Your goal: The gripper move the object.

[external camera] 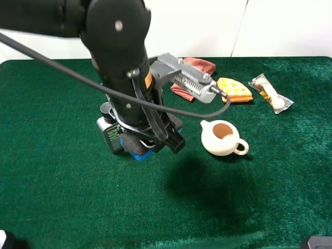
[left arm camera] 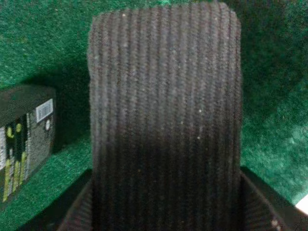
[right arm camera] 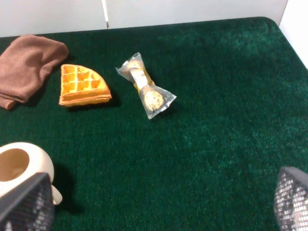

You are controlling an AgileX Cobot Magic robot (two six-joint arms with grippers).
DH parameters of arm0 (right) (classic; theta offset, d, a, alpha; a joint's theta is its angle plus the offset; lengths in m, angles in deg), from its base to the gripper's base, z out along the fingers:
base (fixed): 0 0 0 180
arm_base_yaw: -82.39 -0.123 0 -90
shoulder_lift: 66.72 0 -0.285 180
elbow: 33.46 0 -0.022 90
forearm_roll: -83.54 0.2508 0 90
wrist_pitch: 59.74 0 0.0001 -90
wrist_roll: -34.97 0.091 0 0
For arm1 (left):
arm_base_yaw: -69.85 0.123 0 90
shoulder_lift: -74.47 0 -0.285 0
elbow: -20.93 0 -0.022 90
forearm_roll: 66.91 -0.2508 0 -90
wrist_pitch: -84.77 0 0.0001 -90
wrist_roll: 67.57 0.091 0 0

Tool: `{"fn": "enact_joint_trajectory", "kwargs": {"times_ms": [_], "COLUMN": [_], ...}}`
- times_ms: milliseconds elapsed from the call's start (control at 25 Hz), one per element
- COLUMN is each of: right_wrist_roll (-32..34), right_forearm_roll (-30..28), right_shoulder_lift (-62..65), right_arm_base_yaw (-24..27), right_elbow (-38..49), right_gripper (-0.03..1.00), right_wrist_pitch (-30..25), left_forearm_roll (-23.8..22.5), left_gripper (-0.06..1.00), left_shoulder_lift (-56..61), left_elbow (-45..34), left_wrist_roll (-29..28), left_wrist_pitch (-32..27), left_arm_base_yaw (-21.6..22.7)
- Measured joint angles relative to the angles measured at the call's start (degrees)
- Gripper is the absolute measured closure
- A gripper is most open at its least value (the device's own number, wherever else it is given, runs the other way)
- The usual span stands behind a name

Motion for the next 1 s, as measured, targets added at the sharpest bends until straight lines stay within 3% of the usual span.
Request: {"fn": "enact_joint_trajectory", "kwargs": {"times_ms": [320,1000], "right_wrist_roll": [0.0,0.0], "right_forearm_roll": [0.0,0.0], "right_shoulder_lift": [0.0,0.0], "right_arm_base_yaw": [0.0,0.0], "right_elbow": [0.0,0.0], "right_gripper": [0.27,0.27], "right_wrist_pitch": [0.0,0.0], "left_forearm_roll": [0.0,-2.4], "left_gripper": [0.37,0.37], "left_shoulder_lift": [-1.4,-13.3], "left_elbow": [-5.8,-6.2], "left_wrist_roll": [-1.8,-1.9], "left_wrist_pitch": [5.7,14.2], "left_arm_base_yaw": [-0.2,-0.2]}}
